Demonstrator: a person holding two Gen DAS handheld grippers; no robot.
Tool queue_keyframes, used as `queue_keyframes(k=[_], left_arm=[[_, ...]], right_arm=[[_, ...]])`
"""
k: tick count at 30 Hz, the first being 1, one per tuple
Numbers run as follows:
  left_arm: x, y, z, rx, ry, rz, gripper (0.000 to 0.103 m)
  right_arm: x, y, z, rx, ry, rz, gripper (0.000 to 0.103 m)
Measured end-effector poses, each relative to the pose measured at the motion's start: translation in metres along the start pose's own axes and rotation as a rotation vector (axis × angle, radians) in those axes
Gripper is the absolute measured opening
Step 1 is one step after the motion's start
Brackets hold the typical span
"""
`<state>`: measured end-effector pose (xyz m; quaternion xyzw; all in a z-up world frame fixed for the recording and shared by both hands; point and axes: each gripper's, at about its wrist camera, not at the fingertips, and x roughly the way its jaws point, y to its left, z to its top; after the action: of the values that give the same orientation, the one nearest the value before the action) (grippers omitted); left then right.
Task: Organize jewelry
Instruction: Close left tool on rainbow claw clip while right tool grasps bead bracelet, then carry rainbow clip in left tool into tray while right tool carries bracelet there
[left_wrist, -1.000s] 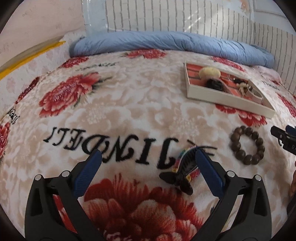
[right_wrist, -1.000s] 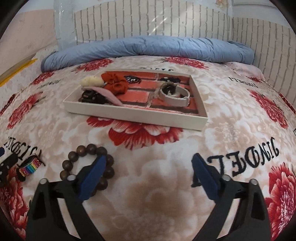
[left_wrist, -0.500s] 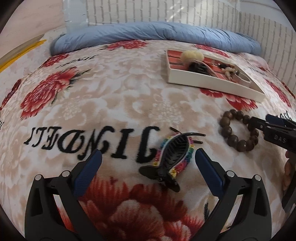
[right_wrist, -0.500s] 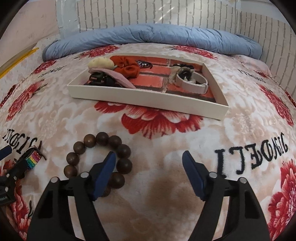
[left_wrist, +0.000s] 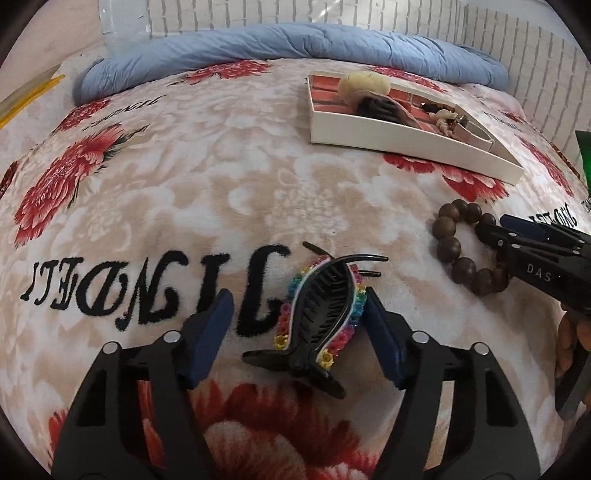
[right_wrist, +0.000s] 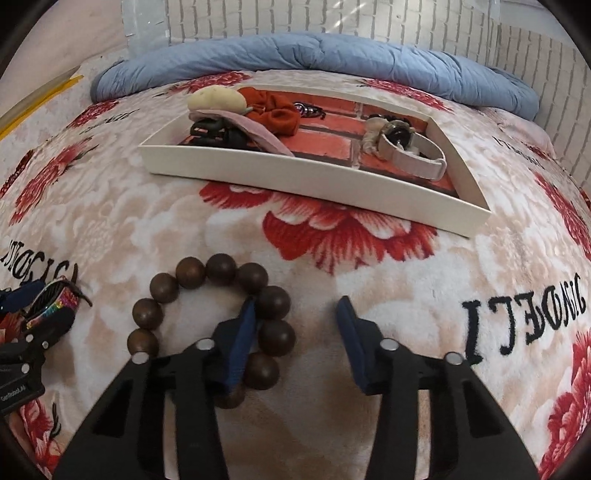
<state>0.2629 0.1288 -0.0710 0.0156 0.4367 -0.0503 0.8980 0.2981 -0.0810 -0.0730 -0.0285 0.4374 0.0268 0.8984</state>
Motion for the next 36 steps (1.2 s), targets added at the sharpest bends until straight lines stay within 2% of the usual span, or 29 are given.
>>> queue_keyframes(k=[2,3,5,8,11,27,36], left_arm=[[0.0,-0.001,0.0,0.004,-0.003,-0.008,0.055],[0.0,-0.002,0.0,0.005,-0.004,-0.009,0.055],[-0.001,-0.001,0.001,0.006,-0.004,-0.008,0.055],[-0.001,-0.001,0.001,0.006,-0.007,-0.006,0.052],[-0.002,-0.002,0.001,0.01,-0.012,0.002,0.037],[-0.004,0.002,0.005,-0.012,-0.016,-0.002,0.036],[-0.01,0.005,0.017,-0.033,-0.055,0.027,0.036]], right_arm=[[-0.001,0.0,0.0,-0.002,-0.006,0.003,0.032],[-0.002,-0.001,0.0,0.001,-0.009,0.005,0.026],[-0.003,-0.002,0.0,0.007,-0.014,0.01,0.02],[-0.004,-0.003,0.0,0.01,-0.016,0.015,0.02],[-0.004,-0.003,0.0,0.008,-0.019,0.012,0.019],[-0.018,-0.007,0.001,0.024,-0.078,0.039,0.019],[-0.041,-0.012,0.01,0.013,-0.162,0.049,0.019]])
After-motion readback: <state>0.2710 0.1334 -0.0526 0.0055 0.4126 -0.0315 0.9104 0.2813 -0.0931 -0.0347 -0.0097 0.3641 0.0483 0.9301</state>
